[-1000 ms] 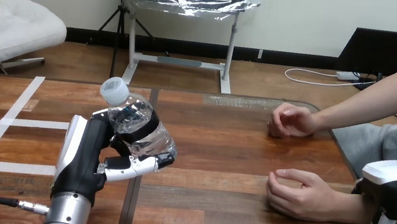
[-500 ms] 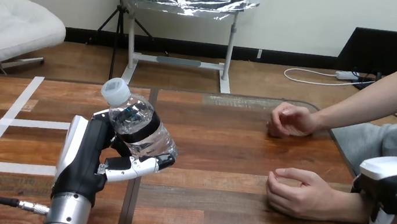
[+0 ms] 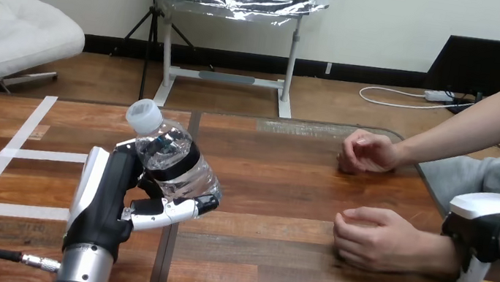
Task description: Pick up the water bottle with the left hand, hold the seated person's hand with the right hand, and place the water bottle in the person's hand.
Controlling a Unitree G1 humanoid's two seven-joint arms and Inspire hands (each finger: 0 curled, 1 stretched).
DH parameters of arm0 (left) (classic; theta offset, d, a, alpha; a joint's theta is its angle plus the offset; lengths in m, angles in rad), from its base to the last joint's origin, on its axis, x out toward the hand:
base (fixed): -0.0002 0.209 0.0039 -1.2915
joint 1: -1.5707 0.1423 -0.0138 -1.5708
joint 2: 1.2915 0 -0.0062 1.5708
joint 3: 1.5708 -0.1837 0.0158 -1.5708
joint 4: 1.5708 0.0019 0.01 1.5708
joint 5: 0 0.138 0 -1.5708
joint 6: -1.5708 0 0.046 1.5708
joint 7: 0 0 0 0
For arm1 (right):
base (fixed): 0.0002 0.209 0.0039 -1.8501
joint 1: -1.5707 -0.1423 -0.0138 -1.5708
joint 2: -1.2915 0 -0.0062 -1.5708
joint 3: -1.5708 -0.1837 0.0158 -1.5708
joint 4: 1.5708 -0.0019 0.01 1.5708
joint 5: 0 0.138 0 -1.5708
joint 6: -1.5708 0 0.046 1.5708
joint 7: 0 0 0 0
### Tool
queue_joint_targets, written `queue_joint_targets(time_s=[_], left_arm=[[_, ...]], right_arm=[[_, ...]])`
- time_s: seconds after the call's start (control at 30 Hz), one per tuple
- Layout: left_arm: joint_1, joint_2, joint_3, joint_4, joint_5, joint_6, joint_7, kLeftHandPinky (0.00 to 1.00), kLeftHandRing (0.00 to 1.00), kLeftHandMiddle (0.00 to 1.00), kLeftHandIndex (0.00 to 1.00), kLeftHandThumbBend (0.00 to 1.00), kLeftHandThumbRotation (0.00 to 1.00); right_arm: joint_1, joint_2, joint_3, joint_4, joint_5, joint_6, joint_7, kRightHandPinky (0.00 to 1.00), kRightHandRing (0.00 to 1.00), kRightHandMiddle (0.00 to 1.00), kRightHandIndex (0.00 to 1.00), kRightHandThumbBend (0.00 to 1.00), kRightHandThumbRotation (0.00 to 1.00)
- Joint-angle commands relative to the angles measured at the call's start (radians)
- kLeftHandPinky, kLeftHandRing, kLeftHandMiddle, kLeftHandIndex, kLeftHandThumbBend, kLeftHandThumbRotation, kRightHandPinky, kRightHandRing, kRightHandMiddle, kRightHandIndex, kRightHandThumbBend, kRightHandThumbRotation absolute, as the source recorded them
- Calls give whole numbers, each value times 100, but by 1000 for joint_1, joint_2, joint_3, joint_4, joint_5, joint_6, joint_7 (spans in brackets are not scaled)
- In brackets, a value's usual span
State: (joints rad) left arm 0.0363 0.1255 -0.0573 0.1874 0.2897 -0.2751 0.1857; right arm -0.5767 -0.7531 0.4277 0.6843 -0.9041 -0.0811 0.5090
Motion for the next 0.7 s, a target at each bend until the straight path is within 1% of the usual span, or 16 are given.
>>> queue_joint_targets(time_s=[0.0, 0.1, 0.3, 0.5, 0.6, 0.67], left_arm=[[-44, 7, 14, -92, 3, -5, 1, 38, 39, 44, 51, 56, 0], [-43, 9, 14, -93, 4, -6, 0, 38, 39, 44, 51, 56, 0], [-41, 9, 15, -90, 4, -11, 1, 38, 39, 44, 51, 56, 0], [-39, 10, 15, -94, 7, 3, 0, 37, 39, 44, 51, 56, 0], [-36, 10, 15, -100, 9, 3, 0, 37, 40, 44, 51, 56, 0], [-36, 9, 15, -99, 11, 3, 3, 37, 39, 44, 51, 56, 0]], right_arm=[[-23, 51, 26, 36, 27, -17, -5, 46, 57, 65, 69, 62, 4], [-22, 58, 27, 47, 34, -21, -15, 46, 57, 65, 67, 63, 2], [-26, 65, 40, 58, 36, -27, -13, 48, 57, 65, 67, 63, 0], [-23, 81, 37, 79, 55, -31, -38, 49, 58, 65, 65, 64, 0], [-29, 85, 52, 96, 44, -32, -46, 49, 58, 65, 65, 64, 0], [-30, 85, 60, 99, 39, -43, -52, 48, 57, 64, 64, 64, 0]])
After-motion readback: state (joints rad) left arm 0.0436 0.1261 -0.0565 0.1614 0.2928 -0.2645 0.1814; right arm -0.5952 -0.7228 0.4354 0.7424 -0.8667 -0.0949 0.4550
